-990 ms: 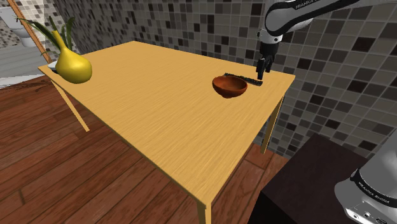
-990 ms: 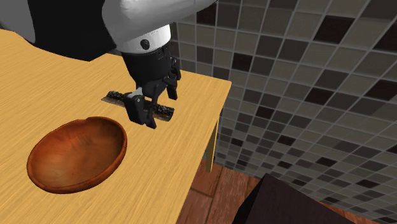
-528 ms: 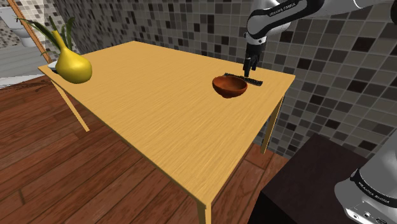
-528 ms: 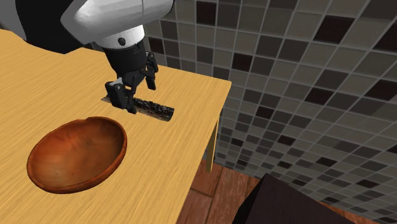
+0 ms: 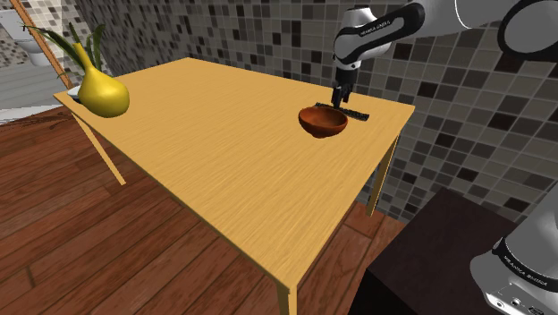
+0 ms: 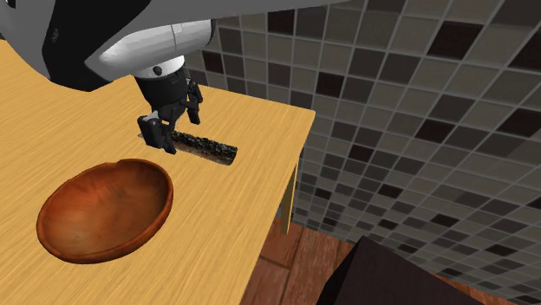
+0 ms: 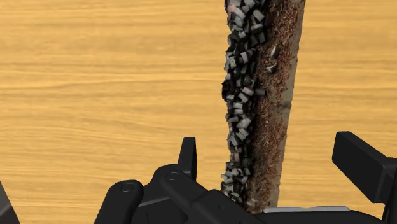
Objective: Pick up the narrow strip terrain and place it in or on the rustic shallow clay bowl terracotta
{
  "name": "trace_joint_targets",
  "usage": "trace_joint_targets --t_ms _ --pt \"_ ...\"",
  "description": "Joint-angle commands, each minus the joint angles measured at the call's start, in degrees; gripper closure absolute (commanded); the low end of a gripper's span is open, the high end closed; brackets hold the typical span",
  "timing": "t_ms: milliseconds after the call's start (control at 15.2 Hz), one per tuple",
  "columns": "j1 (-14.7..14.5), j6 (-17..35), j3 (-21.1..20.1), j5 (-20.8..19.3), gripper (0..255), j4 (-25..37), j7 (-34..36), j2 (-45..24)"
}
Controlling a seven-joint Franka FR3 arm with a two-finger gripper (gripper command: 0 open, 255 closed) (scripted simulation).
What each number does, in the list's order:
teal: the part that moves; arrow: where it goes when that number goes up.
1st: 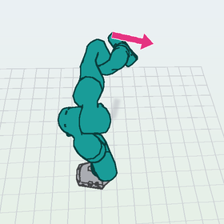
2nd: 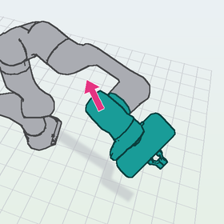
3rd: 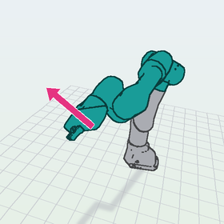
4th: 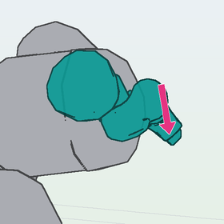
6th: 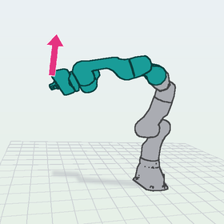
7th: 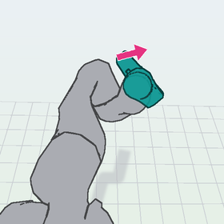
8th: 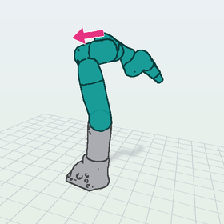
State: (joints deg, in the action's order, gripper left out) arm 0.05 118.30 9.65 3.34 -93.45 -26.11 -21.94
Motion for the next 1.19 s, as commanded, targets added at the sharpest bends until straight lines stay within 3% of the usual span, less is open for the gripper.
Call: trace_joint_targets --t_ms 0,660,726,1122 --pt "0.0 1.3 -0.1 0.1 0 -0.6 -0.1 -0.7" --pt "0.1 2.3 -0.1 0.2 0 -1.1 -0.2 -1.1" --pt "0.1 2.3 -0.1 0.2 255 -1.1 -0.2 -1.1" --pt "0.1 2.4 -0.1 0.2 255 -1.2 -0.2 -1.1"
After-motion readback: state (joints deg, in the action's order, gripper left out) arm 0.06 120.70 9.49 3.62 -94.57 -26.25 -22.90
